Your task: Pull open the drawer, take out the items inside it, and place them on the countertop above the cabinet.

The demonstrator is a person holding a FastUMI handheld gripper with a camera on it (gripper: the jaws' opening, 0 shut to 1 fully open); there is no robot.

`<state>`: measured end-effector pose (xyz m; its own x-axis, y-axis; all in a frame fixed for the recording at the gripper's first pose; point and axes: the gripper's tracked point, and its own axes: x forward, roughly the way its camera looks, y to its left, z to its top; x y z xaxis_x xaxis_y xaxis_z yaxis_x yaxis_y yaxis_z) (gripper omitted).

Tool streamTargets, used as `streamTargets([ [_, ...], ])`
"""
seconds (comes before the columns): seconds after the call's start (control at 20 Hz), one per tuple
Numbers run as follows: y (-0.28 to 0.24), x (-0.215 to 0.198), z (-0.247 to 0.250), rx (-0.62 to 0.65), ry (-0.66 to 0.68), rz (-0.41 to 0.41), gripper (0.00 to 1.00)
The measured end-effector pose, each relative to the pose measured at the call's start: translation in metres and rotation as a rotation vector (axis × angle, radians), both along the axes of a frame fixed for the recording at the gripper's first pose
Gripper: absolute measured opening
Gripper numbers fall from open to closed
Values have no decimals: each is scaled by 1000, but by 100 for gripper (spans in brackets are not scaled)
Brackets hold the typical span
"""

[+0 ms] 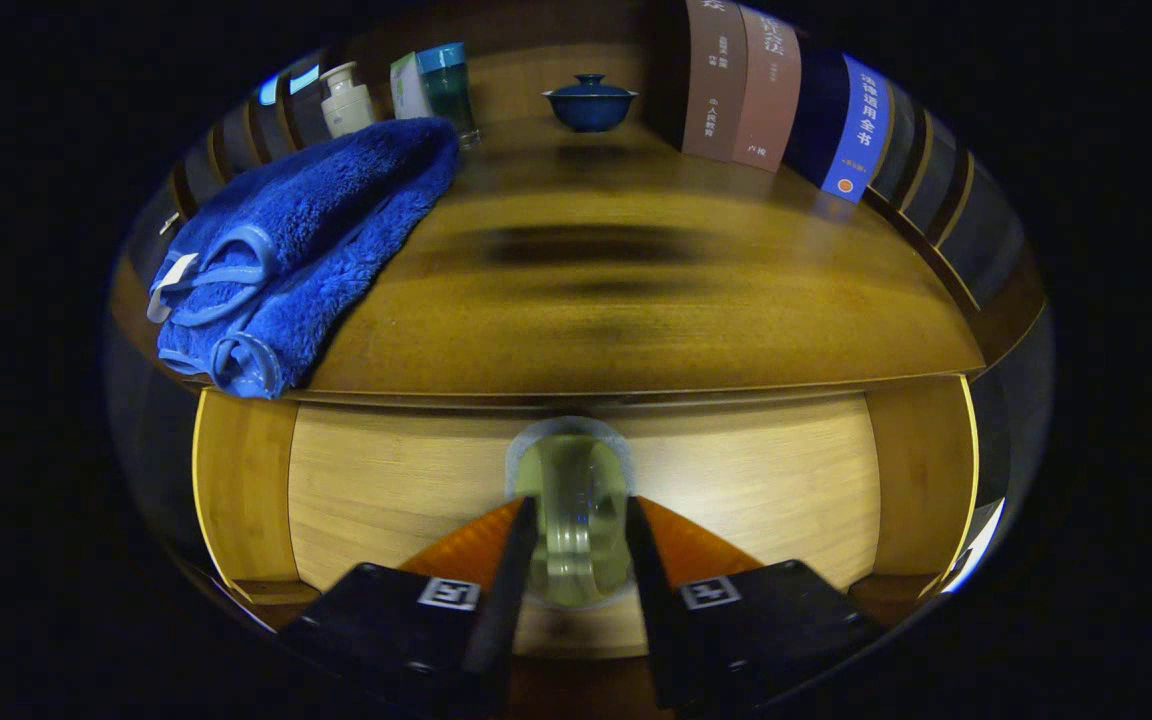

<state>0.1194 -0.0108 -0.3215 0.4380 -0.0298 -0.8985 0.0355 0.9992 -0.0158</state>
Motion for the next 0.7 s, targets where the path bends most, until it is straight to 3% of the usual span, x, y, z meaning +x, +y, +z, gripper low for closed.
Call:
streamTargets([
  [0.2, 4, -12, -2, 10, 69, 18, 41],
  [0.3, 3, -6, -5, 12, 60, 9, 19],
  [0.7, 9, -9, 5, 61, 15, 28, 18],
])
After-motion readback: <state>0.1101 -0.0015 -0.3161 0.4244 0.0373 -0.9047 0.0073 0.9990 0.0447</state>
